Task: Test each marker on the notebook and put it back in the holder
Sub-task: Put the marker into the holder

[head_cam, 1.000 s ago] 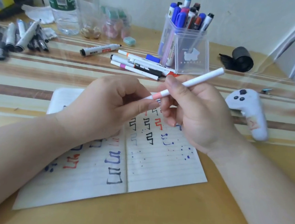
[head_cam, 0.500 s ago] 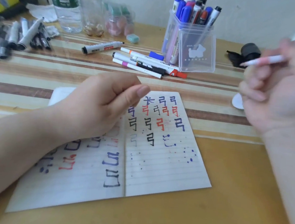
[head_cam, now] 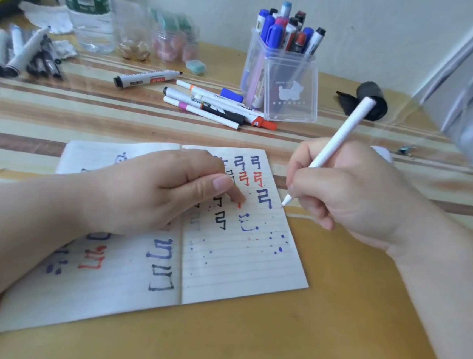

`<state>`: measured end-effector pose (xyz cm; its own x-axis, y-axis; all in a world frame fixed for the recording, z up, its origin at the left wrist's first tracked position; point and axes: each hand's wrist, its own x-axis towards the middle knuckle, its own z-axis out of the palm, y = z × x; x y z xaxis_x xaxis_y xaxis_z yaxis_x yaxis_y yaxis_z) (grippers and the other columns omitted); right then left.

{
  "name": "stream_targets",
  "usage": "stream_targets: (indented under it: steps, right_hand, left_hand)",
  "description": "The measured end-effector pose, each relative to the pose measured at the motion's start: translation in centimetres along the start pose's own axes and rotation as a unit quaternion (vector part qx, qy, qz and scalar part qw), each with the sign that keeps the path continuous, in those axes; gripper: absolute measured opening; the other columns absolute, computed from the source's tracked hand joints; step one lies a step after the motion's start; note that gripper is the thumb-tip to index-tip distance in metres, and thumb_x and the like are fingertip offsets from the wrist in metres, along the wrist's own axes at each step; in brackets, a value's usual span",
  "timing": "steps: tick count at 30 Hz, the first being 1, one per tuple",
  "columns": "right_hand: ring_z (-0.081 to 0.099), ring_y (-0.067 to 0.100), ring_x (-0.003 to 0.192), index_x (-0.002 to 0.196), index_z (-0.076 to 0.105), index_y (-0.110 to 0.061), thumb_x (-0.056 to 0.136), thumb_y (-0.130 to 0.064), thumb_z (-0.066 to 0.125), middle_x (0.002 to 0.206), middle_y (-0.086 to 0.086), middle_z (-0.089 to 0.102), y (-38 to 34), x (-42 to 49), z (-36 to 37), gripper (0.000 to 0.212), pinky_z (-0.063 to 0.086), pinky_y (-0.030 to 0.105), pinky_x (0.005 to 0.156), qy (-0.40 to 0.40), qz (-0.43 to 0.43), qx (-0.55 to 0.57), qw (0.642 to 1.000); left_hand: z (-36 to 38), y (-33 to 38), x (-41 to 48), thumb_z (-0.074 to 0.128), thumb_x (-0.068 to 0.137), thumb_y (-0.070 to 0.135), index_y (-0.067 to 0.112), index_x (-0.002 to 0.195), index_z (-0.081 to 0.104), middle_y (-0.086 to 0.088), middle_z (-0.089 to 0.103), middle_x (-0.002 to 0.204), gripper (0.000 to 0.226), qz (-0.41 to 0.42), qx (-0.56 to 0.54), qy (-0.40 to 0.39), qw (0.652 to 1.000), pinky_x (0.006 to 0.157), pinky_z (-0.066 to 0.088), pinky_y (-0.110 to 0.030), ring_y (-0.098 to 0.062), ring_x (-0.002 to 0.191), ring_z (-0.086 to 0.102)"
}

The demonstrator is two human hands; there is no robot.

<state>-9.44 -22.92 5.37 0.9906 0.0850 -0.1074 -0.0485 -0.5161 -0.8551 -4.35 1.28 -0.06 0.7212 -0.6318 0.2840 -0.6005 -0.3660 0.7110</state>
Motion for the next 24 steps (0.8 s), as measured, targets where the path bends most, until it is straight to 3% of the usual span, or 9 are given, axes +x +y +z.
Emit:
stream_targets:
  steps: [6,13,20,24]
  right_hand:
    - [0.054,0.026,0.052,0.076,0.067,-0.004,0.075,-0.004,0.064,0.060,0.018,0.055,3.7,0.6,0.7,0.003,0.049,0.031,0.041,-0.012,0.019,0.198,0.980]
    - [0.064,0.029,0.055,0.077,0.070,-0.003,0.076,-0.005,0.076,0.066,0.018,0.068,4.0,0.6,0.9,0.007,0.054,0.033,0.047,-0.035,-0.018,0.133,0.990]
    - [0.064,0.026,0.049,0.077,0.071,-0.007,0.077,-0.012,0.071,0.063,0.013,0.067,4.0,0.5,1.0,0.006,0.052,0.031,0.045,-0.021,-0.028,0.084,0.996]
    - [0.063,0.022,0.049,0.076,0.071,-0.006,0.083,-0.008,0.073,0.062,0.010,0.066,4.0,0.5,1.1,0.008,0.053,0.033,0.045,-0.020,-0.032,0.064,0.997]
  left_hand:
    - [0.3,-0.6,0.0,0.040,0.099,0.054,0.023,0.092,0.066,0.006,0.067,0.082,0.040,0.006,-0.011,0.010,1.000,0.062,0.053,-0.033,-0.010,0.069,0.063]
    - [1.1,-2.9,0.6,0.045,0.107,0.048,0.026,0.100,0.068,0.005,0.069,0.090,0.033,-0.015,0.013,-0.001,1.000,0.070,0.057,-0.043,-0.017,0.081,0.067]
    - [1.3,-4.0,0.6,0.049,0.105,0.046,0.025,0.105,0.069,0.006,0.070,0.096,0.029,-0.024,-0.003,-0.020,1.000,0.073,0.057,-0.041,-0.017,0.086,0.068]
    - [1.6,-4.3,0.8,0.050,0.106,0.040,0.024,0.107,0.069,0.007,0.070,0.096,0.024,-0.019,-0.011,-0.031,0.999,0.074,0.057,-0.038,-0.016,0.087,0.068]
